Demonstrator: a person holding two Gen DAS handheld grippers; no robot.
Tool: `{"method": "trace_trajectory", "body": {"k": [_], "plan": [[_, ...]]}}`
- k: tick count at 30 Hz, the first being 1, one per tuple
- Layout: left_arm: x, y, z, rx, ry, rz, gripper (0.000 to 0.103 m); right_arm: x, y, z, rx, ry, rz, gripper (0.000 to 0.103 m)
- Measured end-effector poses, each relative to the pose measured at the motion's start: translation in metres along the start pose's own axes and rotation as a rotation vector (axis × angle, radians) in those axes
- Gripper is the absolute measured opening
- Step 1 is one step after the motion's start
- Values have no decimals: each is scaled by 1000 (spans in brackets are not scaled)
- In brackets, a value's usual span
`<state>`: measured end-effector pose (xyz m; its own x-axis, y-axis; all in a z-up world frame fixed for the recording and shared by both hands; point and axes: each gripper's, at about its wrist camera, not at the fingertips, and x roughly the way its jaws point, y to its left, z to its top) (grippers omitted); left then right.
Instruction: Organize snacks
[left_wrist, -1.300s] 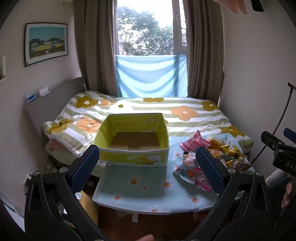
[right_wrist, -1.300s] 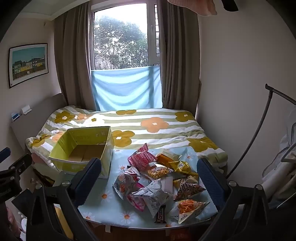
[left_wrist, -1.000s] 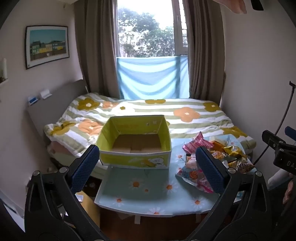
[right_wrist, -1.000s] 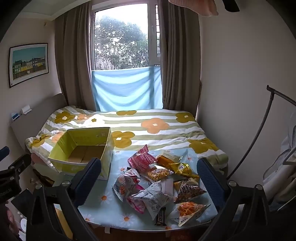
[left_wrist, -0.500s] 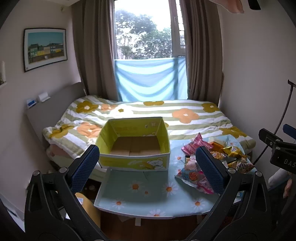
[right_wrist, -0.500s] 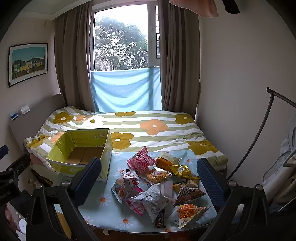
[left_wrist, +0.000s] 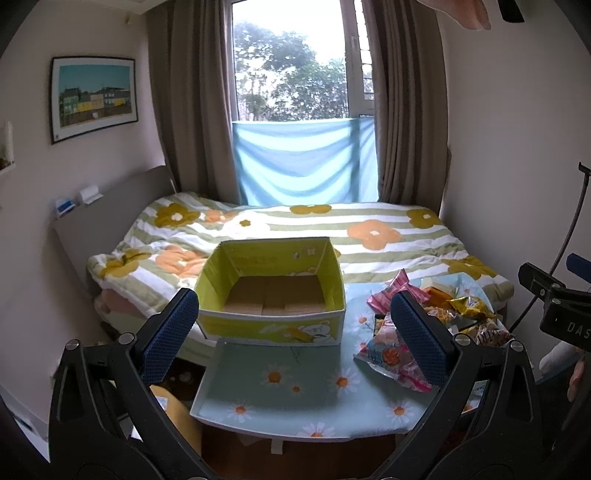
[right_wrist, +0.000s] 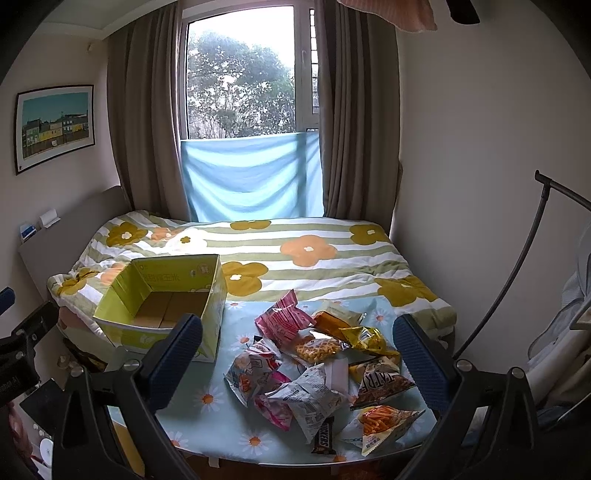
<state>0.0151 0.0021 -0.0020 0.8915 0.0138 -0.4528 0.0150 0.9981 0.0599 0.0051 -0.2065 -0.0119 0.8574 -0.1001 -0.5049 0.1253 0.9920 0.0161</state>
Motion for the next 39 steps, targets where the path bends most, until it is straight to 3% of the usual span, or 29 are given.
{"method": "trace_trajectory", "body": {"k": [39], "plan": [[18, 5, -3, -17, 17, -55, 103, 11, 7, -6, 22, 39, -18, 103]]}}
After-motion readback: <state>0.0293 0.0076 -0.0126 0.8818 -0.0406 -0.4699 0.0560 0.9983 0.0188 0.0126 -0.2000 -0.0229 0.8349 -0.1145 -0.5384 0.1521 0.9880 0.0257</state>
